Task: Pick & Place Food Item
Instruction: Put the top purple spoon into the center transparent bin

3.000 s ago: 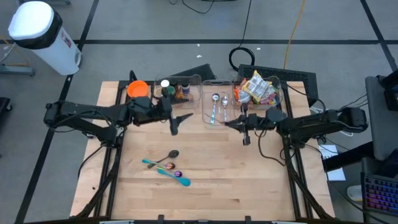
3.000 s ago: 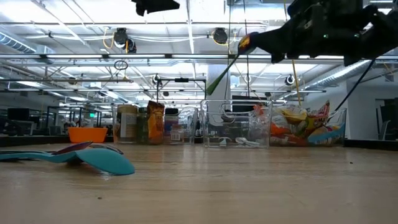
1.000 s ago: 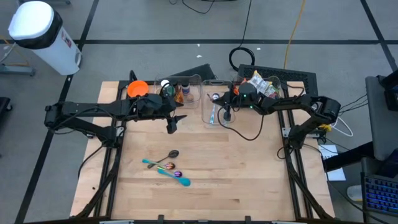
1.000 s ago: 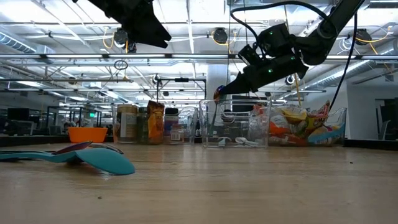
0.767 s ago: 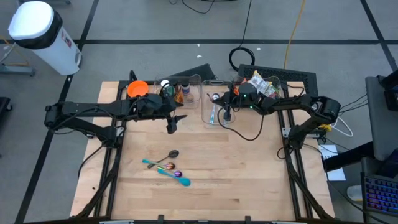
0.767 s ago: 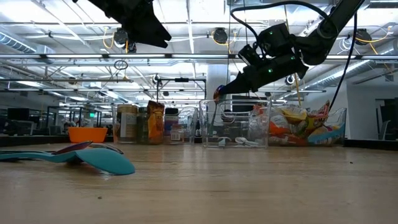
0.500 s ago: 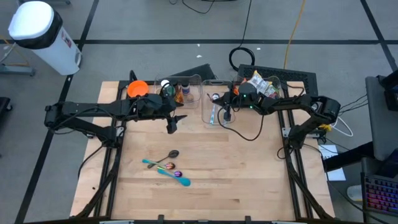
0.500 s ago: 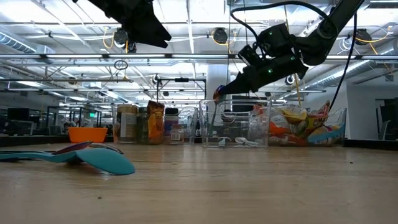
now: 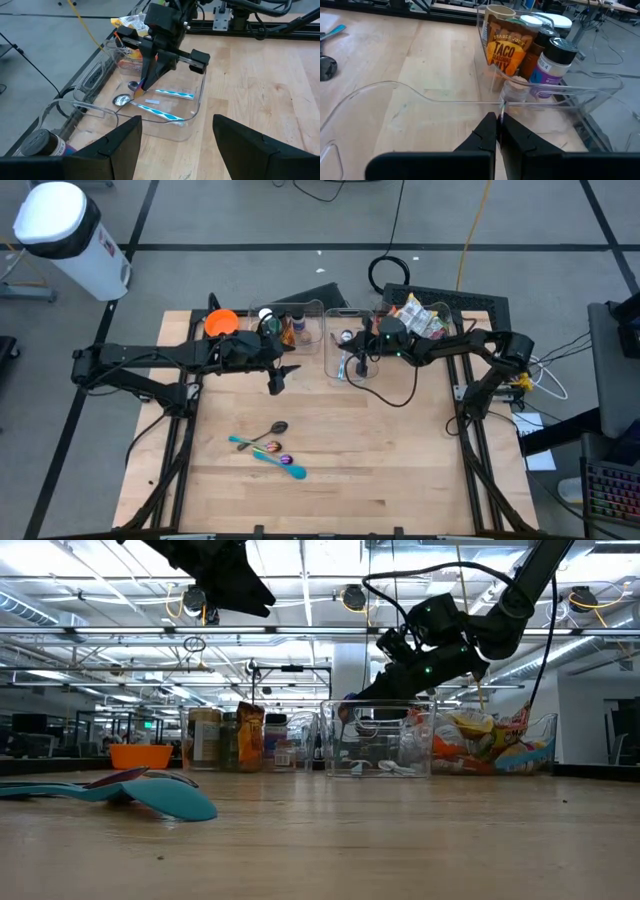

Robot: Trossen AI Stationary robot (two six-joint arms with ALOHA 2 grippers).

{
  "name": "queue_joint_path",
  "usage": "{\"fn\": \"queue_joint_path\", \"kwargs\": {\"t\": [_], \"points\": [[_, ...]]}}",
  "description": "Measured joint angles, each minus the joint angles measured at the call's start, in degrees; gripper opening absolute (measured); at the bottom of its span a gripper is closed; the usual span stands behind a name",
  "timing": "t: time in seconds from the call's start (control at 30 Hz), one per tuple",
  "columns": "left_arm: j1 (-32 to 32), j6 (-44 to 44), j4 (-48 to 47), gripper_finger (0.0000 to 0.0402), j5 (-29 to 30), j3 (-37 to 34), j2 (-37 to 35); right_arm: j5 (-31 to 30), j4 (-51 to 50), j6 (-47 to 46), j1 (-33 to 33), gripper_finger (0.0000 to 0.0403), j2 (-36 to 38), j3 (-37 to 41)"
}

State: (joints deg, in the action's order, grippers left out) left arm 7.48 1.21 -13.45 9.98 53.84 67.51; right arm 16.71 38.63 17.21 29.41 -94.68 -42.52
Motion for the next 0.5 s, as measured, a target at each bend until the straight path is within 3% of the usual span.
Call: {"fn": "queue_joint_path", "kwargs": {"t": [0.5], "points": [[0.0,0.0,0.0,0.0248,0.0,0.0,0.0,0.0,0.1,-0.1,0.0,0.0040,0.2,0.0]]}}
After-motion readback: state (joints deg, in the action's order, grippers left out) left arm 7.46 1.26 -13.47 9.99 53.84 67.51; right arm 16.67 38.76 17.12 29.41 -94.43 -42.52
